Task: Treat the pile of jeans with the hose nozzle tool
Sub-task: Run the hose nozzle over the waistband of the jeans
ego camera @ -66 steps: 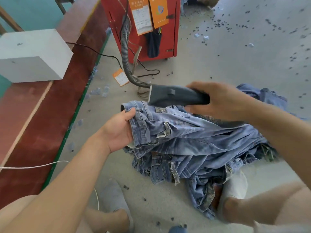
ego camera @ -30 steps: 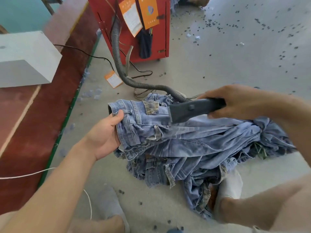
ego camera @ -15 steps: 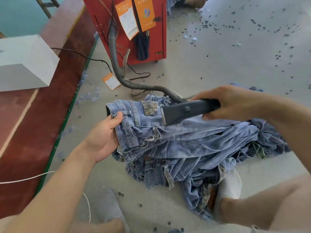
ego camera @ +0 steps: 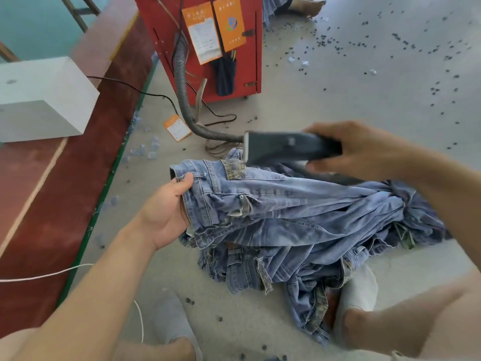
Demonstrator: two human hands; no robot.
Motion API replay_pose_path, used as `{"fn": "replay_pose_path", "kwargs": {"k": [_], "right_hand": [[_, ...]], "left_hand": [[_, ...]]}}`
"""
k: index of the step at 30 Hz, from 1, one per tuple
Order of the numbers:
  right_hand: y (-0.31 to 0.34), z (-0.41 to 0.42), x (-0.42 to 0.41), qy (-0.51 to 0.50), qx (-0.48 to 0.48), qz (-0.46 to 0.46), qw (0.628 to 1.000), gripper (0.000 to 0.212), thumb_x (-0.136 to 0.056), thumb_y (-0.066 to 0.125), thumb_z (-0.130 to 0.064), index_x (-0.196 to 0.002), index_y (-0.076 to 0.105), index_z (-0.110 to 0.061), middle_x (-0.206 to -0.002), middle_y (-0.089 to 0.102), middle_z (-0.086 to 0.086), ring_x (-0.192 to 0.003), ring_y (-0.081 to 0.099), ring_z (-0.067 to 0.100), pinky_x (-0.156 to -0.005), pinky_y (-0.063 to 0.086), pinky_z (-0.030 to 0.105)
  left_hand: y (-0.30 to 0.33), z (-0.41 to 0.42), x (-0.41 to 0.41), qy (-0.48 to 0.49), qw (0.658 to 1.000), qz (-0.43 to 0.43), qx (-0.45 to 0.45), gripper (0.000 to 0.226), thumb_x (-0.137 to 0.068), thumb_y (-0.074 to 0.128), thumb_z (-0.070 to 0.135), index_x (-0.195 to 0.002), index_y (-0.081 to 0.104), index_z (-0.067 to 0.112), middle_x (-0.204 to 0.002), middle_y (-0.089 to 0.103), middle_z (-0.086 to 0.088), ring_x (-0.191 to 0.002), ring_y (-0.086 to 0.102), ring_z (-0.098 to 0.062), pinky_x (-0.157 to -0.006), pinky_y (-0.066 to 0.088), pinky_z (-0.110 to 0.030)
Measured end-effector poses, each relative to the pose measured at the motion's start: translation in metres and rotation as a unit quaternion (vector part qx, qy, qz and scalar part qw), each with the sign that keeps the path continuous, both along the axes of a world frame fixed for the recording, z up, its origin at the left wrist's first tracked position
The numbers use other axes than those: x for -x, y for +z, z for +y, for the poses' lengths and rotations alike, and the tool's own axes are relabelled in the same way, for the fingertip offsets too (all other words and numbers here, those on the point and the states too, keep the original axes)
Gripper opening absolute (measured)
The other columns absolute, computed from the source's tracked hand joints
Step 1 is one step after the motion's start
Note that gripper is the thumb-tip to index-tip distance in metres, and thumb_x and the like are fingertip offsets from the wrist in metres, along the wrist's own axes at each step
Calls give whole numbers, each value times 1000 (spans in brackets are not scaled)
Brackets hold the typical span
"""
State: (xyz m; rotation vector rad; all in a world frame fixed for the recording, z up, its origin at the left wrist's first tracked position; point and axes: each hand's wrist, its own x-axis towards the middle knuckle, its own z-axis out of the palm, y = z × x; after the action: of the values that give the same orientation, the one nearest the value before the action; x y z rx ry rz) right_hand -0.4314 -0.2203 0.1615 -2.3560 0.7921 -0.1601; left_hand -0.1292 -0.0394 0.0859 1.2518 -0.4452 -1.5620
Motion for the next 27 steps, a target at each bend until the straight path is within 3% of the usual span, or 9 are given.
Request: {"fn": "replay_pose_path", "kwargs": {"k": [3, 7, 10, 13, 16, 18, 20, 23, 27], "right_hand": [[8, -10, 12, -19, 22, -28, 999, 40, -86, 81, -15, -111, 64, -41, -87, 66, -27, -80, 61, -7, -67, 39, 5], [2, -5, 12, 13, 27, 90, 995, 45, -86, 76, -17, -116, 66, -48, -88, 66, -30, -82, 61, -7, -68, 44, 22], [-8, 7, -3, 47, 19, 138, 989, 45, -87, 72, -18, -120, 65, -49, -89, 71, -19, -81, 63, 0, -75, 53, 34], [-13, 13, -15, 59, 20, 101, 993, 39, -89, 74, -18, -120, 66, -41, -90, 71, -15, -80, 63, 2, -72, 50, 30], [-5, 3, -14, -11, 30, -13, 999, 30, -89, 78, -18, -110, 64, -33, -81, 67, -12, -73, 62, -4, -66, 44, 17], [5, -4, -8, -64, 41, -74, 994, 27, -88, 79, -23, -105, 62, -34, -73, 64, -9, -73, 63, -4, -65, 47, 22], [10, -5, -2, -69, 54, -83, 993, 25, -87, 78, -31, -102, 60, -37, -78, 67, -16, -73, 65, -2, -63, 46, 28], [10, 9, -2, -10, 55, -28, 998, 29, -85, 77, -37, -103, 58, -50, -86, 65, -29, -76, 62, -7, -64, 46, 28], [4, 36, -16, 82, 73, 65, 992, 43, -83, 73, -40, -118, 58, -60, -85, 68, -28, -78, 64, -5, -60, 44, 12]], "left_hand": [[0, 1, 1, 2, 999, 36, -12, 47, -113, 29, 32, -145, 53, 8, -139, 64, -20, -127, 63, -39, -92, 59, -50], [0, 2, 0, -6, 995, 102, -21, 52, -112, 27, 36, -149, 48, 6, -144, 59, -23, -131, 59, -41, -97, 57, -53], [-2, 1, -1, -12, 991, 129, -23, 55, -112, 27, 38, -150, 46, 4, -146, 57, -24, -132, 58, -42, -97, 56, -53], [-1, -1, -2, -13, 990, 136, -18, 59, -112, 25, 42, -149, 46, 3, -147, 56, -24, -133, 57, -42, -99, 55, -53], [2, 0, -3, -11, 991, 133, -21, 65, -110, 26, 47, -145, 52, -1, -145, 56, -26, -132, 57, -43, -100, 55, -53], [5, 0, -1, -11, 993, 116, -29, 62, -110, 33, 44, -138, 61, -3, -143, 58, -27, -131, 58, -42, -101, 55, -51], [6, -1, -2, 9, 995, 92, -34, 53, -110, 37, 34, -128, 68, -5, -134, 64, -27, -123, 65, -39, -96, 58, -48], [4, -4, -5, 60, 993, 100, -31, 46, -111, 33, 22, -127, 64, -8, -125, 69, -27, -112, 72, -36, -87, 62, -47], [4, -8, -4, 44, 993, 107, -33, 50, -113, 24, 29, -140, 54, -2, -136, 64, -25, -123, 66, -37, -95, 59, -50]]}}
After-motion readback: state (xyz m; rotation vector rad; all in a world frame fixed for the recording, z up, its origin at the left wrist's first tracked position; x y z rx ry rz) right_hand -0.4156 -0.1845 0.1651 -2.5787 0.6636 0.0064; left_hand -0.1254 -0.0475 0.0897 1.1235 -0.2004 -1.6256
